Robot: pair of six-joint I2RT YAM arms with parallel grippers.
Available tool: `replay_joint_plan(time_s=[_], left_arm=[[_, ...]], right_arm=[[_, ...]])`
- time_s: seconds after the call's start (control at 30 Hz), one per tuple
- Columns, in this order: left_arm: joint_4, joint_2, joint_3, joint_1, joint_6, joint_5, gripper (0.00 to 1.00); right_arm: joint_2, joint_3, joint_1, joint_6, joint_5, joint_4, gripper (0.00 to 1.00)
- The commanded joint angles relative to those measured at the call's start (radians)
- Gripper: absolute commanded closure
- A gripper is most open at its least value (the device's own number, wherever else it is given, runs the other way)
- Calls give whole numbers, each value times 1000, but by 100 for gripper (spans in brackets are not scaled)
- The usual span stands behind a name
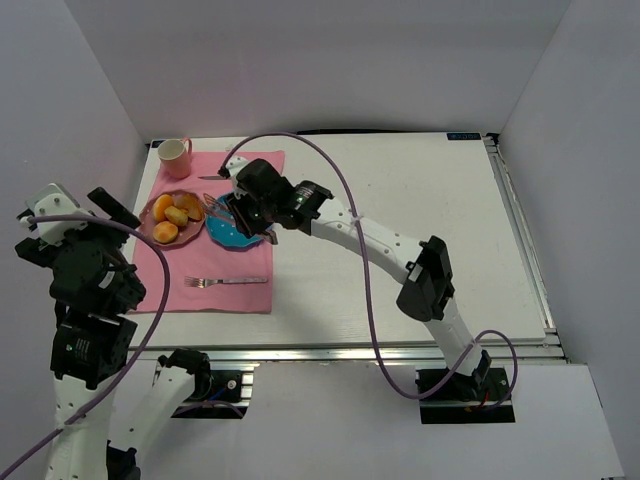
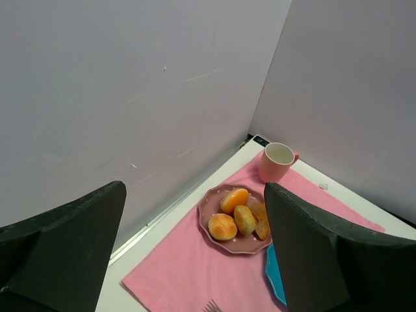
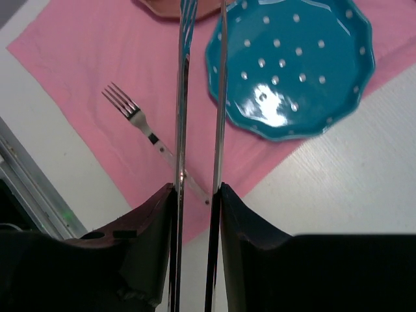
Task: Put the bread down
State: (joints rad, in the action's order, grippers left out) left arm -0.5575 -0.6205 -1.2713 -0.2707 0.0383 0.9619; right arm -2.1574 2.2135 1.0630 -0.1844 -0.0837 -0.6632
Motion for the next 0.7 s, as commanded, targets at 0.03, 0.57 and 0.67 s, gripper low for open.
replay_joint_plan(time_s=[0.03,0.57,0.67], left_arm=[[24,-25,-13,-8,-26,9,2],[22,-45,-7,-39,-64,17,2],[25,-47,0,-42,-69,21,2]], right_arm=[[-47,80,-6,85,125,169,61],[-223,126,-31,108,162,479,50],[-245,138,-40,102,168,513,50]])
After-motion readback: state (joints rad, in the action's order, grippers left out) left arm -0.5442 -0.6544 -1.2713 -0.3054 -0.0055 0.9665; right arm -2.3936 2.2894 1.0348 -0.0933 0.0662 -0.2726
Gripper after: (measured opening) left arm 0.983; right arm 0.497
